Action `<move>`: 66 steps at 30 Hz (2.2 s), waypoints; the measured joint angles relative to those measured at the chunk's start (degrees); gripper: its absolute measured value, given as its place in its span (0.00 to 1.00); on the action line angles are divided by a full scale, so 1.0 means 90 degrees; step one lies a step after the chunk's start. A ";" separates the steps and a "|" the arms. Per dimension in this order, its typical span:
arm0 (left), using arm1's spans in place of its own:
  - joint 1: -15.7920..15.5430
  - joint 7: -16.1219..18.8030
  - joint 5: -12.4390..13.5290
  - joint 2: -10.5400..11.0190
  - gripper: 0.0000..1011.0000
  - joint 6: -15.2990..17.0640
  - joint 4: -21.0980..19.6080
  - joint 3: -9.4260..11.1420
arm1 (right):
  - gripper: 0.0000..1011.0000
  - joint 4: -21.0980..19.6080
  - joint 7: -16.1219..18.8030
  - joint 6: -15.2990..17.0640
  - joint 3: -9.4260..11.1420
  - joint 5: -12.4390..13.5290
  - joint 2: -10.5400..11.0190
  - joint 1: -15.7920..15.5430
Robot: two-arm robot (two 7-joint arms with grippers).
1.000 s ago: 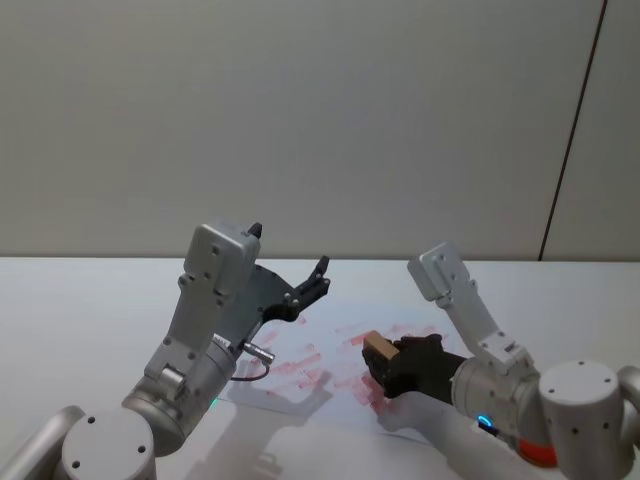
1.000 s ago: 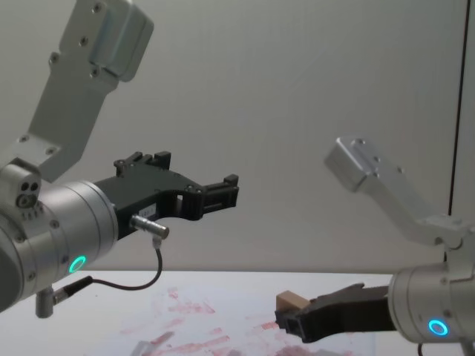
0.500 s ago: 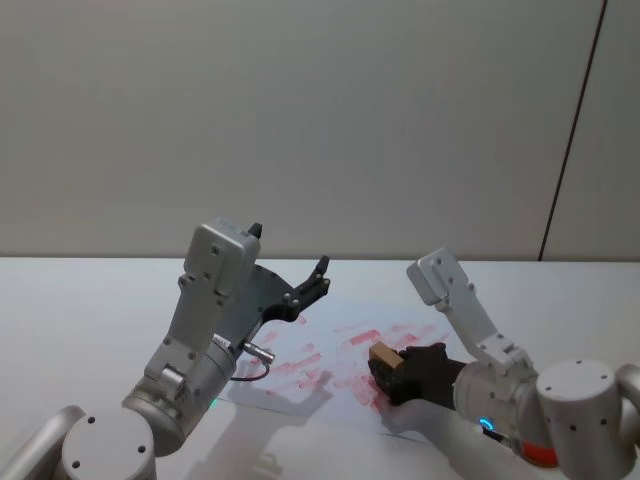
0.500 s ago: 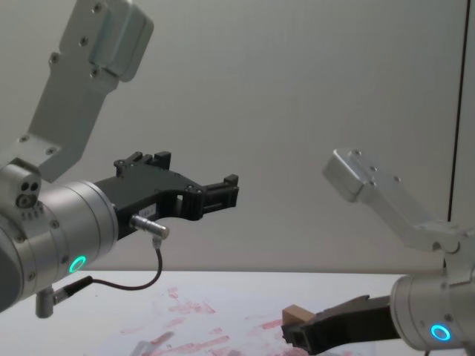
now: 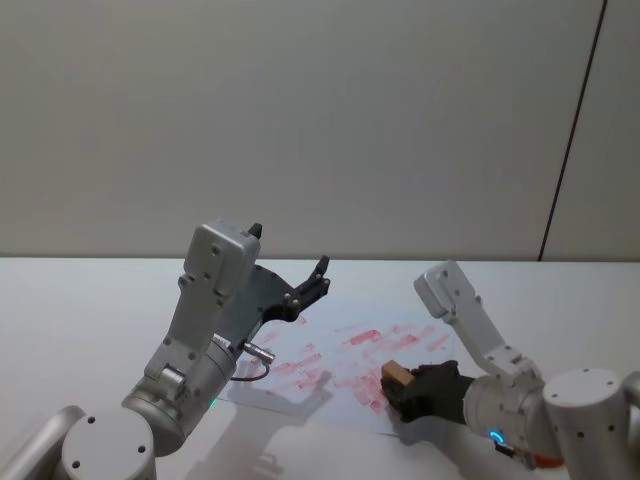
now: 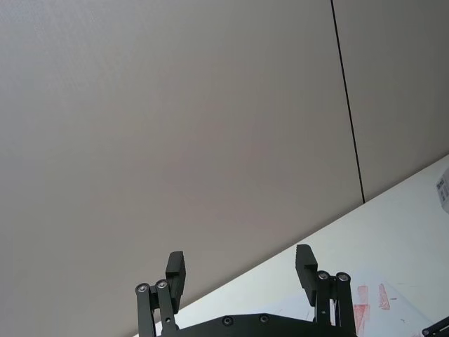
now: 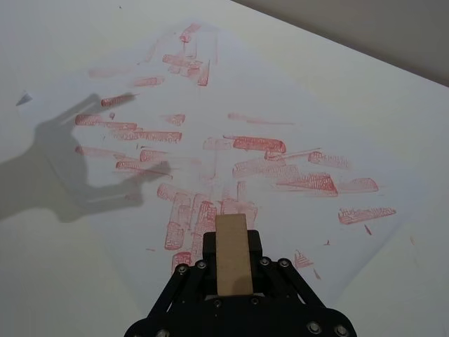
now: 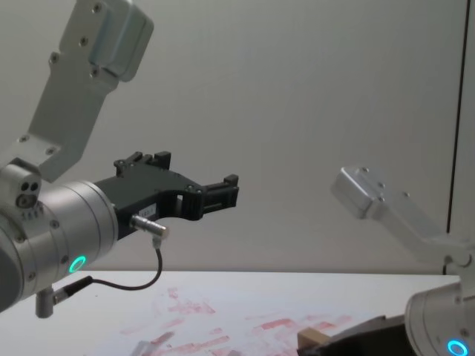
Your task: Use the one hand to pick up the stamp and affix it onto the A4 paper.
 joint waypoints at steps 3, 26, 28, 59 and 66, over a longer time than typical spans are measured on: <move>0.0000 0.0000 0.0000 0.0000 0.99 0.0000 0.0000 0.0000 | 0.22 -0.0019 -0.0001 0.0048 0.0000 0.0000 0.0011 -0.0019; 0.0000 0.0000 0.0000 0.0000 0.99 0.0000 0.0000 0.0000 | 0.22 -0.0089 -0.0068 -0.0137 0.0084 0.0267 0.0028 -0.0016; 0.0000 0.0000 0.0000 0.0000 0.99 0.0000 0.0000 0.0000 | 0.22 -0.0091 -0.0085 -0.0201 0.0104 0.0326 0.0020 0.0006; 0.0000 -0.0001 0.0000 0.0000 0.99 0.0000 0.0000 0.0000 | 0.22 -0.2227 -0.0652 -0.0676 0.1235 0.2150 0.1274 -0.1342; 0.0000 -0.0001 0.0000 0.0000 0.99 0.0000 0.0000 0.0000 | 0.22 -0.2566 -0.0757 -0.0798 0.1437 0.2356 0.1646 -0.1862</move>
